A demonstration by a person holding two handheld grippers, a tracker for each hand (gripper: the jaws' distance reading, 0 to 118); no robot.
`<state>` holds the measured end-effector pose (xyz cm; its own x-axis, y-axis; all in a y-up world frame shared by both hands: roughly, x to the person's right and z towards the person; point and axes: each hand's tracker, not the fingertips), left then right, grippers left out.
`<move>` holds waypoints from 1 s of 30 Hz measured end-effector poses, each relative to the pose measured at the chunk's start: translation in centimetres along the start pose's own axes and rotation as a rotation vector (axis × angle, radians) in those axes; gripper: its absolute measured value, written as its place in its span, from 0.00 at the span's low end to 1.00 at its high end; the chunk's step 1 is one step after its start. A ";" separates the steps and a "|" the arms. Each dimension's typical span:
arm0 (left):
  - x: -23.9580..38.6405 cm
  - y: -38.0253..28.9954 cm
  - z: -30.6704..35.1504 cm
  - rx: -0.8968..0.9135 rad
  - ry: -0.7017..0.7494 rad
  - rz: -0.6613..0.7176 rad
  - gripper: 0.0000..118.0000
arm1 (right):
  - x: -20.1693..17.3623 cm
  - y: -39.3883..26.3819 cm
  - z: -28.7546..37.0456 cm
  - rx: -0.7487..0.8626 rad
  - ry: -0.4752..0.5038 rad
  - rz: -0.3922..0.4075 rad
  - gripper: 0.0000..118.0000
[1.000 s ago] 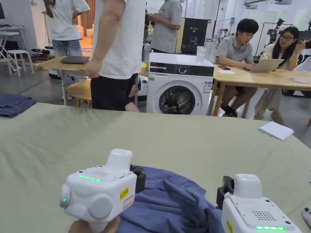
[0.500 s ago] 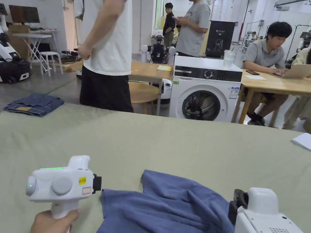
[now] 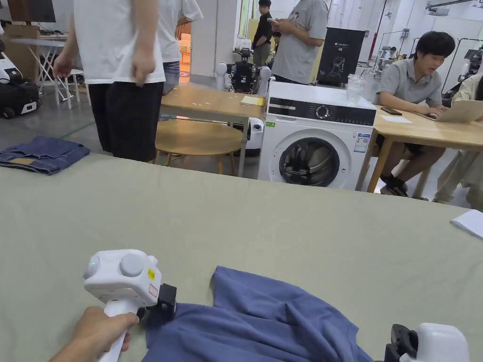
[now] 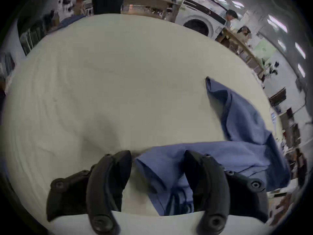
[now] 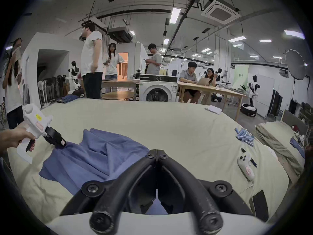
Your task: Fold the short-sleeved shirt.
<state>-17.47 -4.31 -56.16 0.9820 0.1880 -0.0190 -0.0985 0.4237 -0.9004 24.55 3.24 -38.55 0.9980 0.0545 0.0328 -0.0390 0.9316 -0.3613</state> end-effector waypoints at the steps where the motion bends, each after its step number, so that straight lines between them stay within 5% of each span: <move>1: 0.8 -0.5 0.2 0.013 0.031 -0.031 0.55 | 0.4 -0.1 0.0 -0.005 -0.008 0.000 0.00; 3: -0.4 1.0 -1.0 0.039 0.079 -0.101 0.40 | 1.3 -0.3 -0.1 -0.020 -0.025 -0.010 0.00; 5: 0.0 0.6 -0.9 0.075 0.086 -0.160 0.01 | 2.3 -0.3 -0.2 -0.034 -0.031 -0.035 0.00; 13: -1.0 -1.2 3.5 0.218 0.016 -0.133 0.00 | 7.5 0.3 -2.4 -0.220 -0.023 -0.129 0.00; 15: 0.1 -2.7 5.9 0.251 0.017 -0.134 0.00 | 8.5 0.2 -4.1 -0.314 -0.001 -0.147 0.13; 17: 0.0 -3.6 7.1 0.272 0.011 -0.146 0.00 | 9.1 -0.5 -5.6 -0.368 0.009 -0.161 0.49; 18: 0.2 -3.9 7.8 0.278 0.015 -0.145 0.00 | 9.3 -1.1 -6.6 -0.421 0.026 -0.152 0.54; 25: -0.8 -6.3 9.8 0.299 -0.004 -0.105 0.00 | 8.6 -6.0 -11.4 -0.704 0.035 -0.138 0.54; 28: -1.0 -6.9 10.1 0.300 0.001 -0.103 0.00 | 7.9 -6.8 -10.8 -0.639 0.019 -0.111 0.50; 30: -1.1 -7.1 10.2 0.299 0.001 -0.110 0.00 | 7.5 -6.7 -10.7 -0.624 0.066 -0.096 0.24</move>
<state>-19.50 1.50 -45.34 0.9895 0.1260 0.0714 -0.0344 0.6832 -0.7294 32.84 -6.42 -45.85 0.9973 -0.0601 0.0415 0.0676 0.5449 -0.8358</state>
